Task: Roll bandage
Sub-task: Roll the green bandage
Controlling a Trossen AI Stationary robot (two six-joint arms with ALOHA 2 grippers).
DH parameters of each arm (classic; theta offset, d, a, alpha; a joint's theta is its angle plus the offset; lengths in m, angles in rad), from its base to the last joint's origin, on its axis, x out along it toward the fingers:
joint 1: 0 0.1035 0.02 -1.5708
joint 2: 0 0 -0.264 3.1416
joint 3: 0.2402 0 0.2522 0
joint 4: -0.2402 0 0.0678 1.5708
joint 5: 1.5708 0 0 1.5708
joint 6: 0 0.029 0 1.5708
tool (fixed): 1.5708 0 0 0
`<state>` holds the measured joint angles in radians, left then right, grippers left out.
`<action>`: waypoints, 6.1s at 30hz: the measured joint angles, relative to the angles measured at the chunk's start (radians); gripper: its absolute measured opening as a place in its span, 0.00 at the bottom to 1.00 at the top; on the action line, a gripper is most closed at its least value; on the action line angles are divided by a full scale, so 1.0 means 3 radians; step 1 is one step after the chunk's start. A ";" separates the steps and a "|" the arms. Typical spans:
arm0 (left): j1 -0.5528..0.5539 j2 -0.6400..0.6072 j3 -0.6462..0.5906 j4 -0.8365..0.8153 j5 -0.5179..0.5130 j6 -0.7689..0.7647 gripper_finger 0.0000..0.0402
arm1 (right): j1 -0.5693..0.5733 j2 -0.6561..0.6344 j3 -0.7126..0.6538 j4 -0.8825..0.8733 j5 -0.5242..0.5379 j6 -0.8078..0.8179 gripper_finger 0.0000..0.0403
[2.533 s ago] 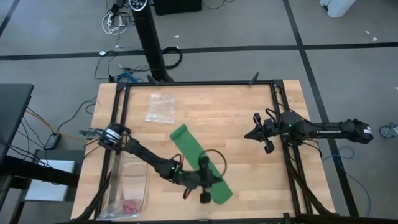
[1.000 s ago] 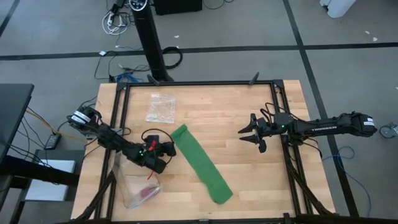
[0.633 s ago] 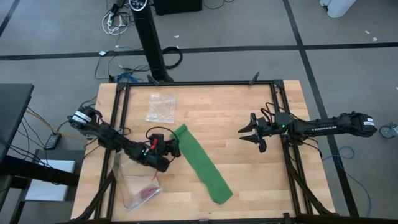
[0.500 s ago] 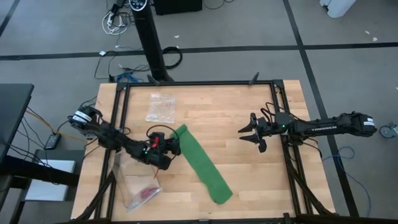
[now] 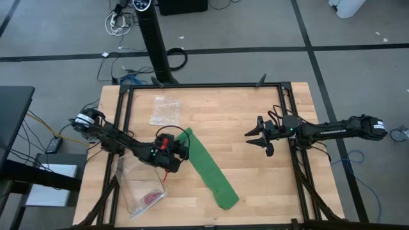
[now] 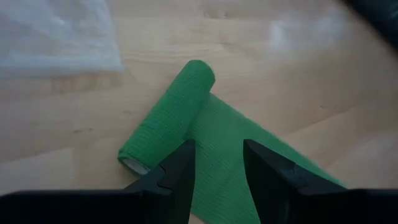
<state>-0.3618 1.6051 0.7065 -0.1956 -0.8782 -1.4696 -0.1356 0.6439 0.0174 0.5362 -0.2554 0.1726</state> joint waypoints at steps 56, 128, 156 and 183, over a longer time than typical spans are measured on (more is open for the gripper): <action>0.0589 0.0104 -0.0262 0.0469 0.0261 0.0306 0.33 | 0.0006 0.0000 0.0000 -0.0047 -0.0028 -0.0116 0.41; 0.0698 -0.0287 -0.0106 0.1944 0.0423 0.5142 0.01 | 0.2567 0.4267 0.2723 -0.0695 0.2039 0.0489 0.19; 0.0038 -0.0287 -0.0106 0.1895 0.0259 0.5232 0.01 | 0.2693 0.2906 0.4753 -0.3206 0.3374 -0.1293 0.00; -0.0081 -0.0287 -0.0106 0.1955 0.0202 0.5579 0.01 | 0.1485 0.2305 0.4900 -0.2189 0.3399 -0.2772 0.00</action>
<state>-0.3862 1.5188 0.6746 0.3910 -0.8177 0.2041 0.3100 1.3355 1.4873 -0.1206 0.7642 -0.6590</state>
